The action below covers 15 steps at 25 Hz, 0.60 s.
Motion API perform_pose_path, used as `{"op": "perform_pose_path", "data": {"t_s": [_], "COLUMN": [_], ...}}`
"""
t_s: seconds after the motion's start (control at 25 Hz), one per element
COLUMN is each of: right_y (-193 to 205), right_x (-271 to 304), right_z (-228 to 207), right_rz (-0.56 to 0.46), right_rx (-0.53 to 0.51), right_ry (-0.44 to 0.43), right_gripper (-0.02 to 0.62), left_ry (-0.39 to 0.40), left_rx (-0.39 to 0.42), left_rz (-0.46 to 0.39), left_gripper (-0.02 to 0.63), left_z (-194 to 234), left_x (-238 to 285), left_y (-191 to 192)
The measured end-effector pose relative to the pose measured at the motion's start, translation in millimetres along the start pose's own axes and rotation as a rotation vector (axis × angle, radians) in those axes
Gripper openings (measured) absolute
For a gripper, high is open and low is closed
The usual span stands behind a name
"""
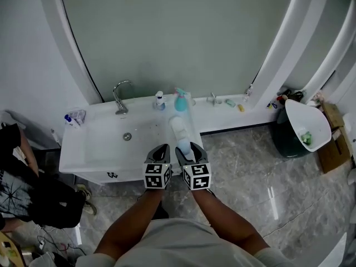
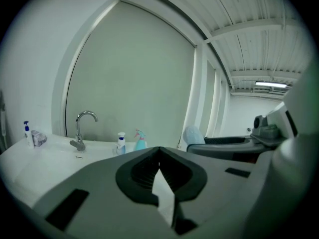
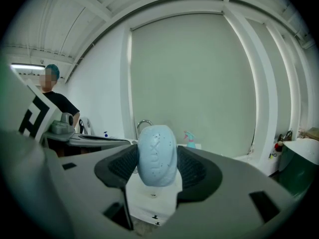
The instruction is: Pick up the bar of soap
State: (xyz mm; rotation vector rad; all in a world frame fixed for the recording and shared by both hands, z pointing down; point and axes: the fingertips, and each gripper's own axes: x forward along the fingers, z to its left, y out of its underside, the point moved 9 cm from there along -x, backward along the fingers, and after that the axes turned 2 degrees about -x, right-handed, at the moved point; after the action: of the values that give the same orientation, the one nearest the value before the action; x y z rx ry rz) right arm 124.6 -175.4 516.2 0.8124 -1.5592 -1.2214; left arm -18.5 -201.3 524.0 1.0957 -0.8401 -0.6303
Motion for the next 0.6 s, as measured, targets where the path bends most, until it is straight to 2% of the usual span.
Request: {"op": "perform_pose_path", "data": {"t_s": [0.28,0.6], "right_y": [17,23], "right_x": [-60,-100], "right_z": [9,38], "right_rz": [-0.017,-0.015], "right_rx": [0.001,0.002], "right_ry": [-0.040,-0.068], "right_gripper": [0.265,0.265], "left_ry": [-0.043,-0.065], "left_rx": [0.012,0.017], "left_rz": [-0.015,-0.008], "left_gripper": [0.009,0.009], "left_z": [-38,-49], "left_x": [-53,-107], "left_y": [19,29]}}
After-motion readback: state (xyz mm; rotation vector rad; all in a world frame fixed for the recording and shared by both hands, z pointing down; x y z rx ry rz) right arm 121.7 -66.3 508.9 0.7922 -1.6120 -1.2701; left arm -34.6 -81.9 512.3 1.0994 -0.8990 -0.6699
